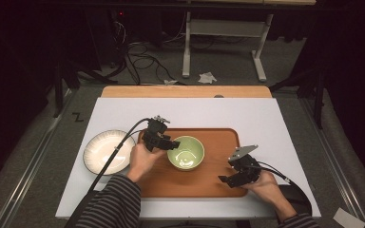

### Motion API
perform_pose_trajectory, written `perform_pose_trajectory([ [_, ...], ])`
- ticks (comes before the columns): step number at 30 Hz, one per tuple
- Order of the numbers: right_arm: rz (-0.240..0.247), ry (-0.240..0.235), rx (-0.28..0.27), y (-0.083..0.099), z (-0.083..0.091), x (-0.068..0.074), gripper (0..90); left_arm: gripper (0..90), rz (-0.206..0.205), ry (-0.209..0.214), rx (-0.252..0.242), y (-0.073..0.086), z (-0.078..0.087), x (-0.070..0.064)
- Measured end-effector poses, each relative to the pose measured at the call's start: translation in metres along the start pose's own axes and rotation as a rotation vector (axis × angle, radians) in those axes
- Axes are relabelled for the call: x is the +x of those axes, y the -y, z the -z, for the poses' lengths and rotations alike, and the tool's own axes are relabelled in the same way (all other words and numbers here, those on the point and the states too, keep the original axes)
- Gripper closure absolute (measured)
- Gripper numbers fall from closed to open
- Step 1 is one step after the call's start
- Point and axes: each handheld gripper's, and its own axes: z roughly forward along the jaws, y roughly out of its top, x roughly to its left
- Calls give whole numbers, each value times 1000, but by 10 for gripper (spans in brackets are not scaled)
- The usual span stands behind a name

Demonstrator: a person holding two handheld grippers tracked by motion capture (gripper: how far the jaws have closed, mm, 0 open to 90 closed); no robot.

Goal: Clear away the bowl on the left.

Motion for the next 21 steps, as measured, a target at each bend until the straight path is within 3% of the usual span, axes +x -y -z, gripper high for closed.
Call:
perform_pose_trajectory([
  [3,1,-1,1,0,0,0,289,475,-22,-7,-8,1,6,-1],
  [10,0,-3,3,0,0,1,289,485,-17,6,-9,3,21,7],
  [14,1,-3,3,0,0,0,289,480,-23,-22,-21,5,29,10],
  [21,5,-3,6,0,0,0,289,467,3,-31,-44,13,38,16],
])
